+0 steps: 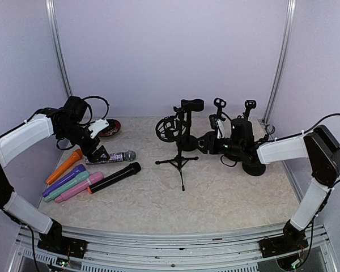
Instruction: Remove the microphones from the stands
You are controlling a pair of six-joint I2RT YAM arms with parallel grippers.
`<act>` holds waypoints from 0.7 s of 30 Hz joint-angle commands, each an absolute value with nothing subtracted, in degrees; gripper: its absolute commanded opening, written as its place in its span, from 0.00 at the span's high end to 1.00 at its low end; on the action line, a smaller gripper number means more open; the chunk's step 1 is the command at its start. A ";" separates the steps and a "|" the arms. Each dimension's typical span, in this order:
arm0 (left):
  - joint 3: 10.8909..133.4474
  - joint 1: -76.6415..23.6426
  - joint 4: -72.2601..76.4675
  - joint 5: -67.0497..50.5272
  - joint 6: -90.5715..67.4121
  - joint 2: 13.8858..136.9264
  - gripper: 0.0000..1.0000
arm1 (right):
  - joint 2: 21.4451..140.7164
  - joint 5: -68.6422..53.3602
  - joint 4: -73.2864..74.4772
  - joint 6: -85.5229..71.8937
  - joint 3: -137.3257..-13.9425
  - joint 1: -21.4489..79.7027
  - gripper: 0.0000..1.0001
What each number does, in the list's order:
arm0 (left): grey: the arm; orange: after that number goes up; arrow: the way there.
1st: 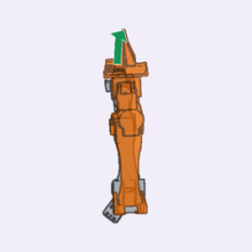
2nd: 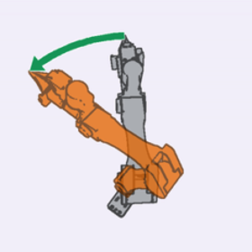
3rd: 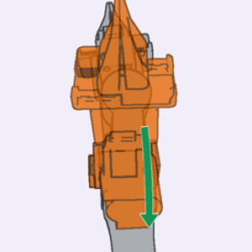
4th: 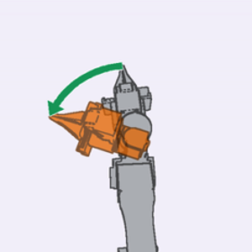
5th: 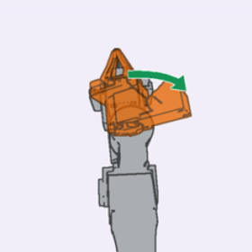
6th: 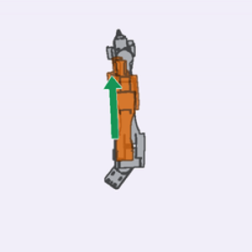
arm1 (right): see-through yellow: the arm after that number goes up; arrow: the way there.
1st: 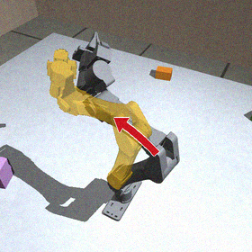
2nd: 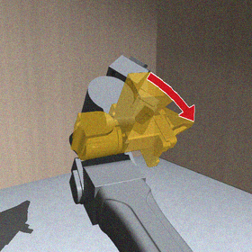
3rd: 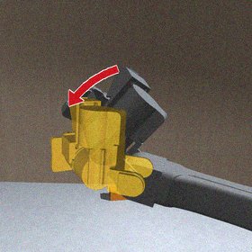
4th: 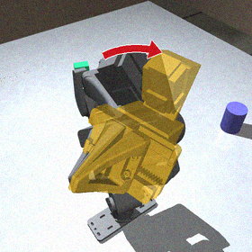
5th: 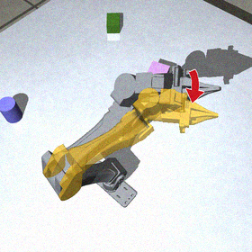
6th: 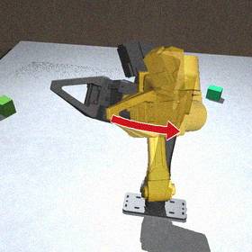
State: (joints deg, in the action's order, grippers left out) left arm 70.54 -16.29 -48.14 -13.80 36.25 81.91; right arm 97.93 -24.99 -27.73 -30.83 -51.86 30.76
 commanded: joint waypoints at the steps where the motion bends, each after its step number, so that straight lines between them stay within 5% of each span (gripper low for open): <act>1: 72.23 -15.74 -48.41 -15.67 36.08 80.79 0.01 | 103.22 -42.83 -32.31 -44.18 -55.33 31.11 0.39; 11: 71.73 -15.73 -48.03 -16.08 35.74 80.33 0.01 | 108.64 -45.07 -39.92 -51.76 -57.52 31.03 0.53; 21: 70.68 -15.74 -47.68 -15.21 36.21 80.16 0.01 | 109.42 -42.43 -39.47 -50.74 -57.95 31.38 0.82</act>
State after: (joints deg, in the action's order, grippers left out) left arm 70.57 -16.10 -48.12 -14.81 36.18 81.71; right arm 109.23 -43.92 -39.11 -51.33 -57.49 31.00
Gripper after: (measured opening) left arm 0.988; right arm 0.242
